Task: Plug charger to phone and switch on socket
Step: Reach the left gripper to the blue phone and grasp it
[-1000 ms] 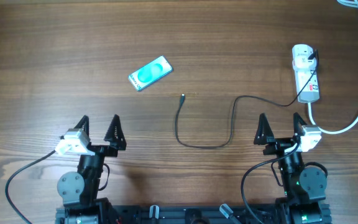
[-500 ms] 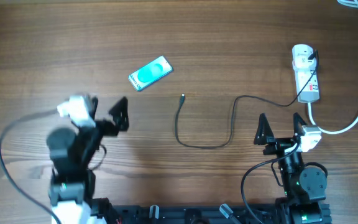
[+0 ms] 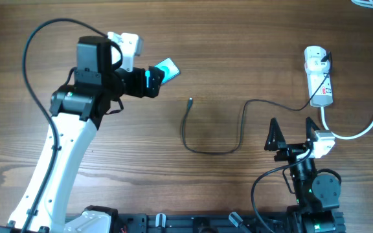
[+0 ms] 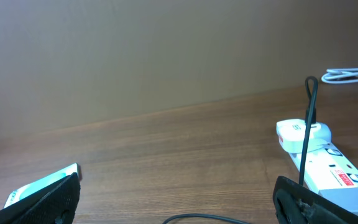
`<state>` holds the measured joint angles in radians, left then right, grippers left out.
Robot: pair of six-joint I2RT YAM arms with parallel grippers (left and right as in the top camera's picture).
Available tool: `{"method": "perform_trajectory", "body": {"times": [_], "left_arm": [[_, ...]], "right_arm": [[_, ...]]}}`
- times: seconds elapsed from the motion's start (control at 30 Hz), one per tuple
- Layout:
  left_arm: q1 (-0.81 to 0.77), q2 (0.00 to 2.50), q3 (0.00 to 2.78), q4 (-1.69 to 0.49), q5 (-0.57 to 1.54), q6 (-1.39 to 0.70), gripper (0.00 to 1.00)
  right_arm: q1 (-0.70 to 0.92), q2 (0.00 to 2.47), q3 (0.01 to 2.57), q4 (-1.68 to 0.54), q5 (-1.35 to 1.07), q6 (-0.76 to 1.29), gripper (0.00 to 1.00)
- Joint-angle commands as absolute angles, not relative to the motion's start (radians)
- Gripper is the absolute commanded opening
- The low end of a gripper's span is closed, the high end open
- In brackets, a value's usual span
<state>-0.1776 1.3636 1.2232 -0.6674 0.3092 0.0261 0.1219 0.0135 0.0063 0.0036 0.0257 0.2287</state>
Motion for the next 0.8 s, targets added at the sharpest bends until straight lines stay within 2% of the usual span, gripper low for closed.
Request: {"method": "perform_trajectory", "body": {"times": [0.0, 0.33, 0.5, 0.77], "left_arm": [[-0.186, 1.374, 1.243, -0.702, 0.287, 0.094, 1.00], [-0.186, 1.375, 1.243, -0.708, 0.286, 0.094, 1.00], [-0.186, 1.386, 1.243, -0.695, 0.146, -0.012, 1.00], [-0.186, 1.555, 1.340, -0.758, 0.147, 0.096, 1.00]], "right_arm": [[0.126, 0.004, 0.005, 0.007, 0.010, 0.210, 1.00], [0.126, 0.004, 0.005, 0.007, 0.010, 0.210, 1.00], [0.126, 0.004, 0.005, 0.007, 0.010, 0.210, 1.00], [0.126, 0.004, 0.005, 0.007, 0.010, 0.210, 1.00]]}}
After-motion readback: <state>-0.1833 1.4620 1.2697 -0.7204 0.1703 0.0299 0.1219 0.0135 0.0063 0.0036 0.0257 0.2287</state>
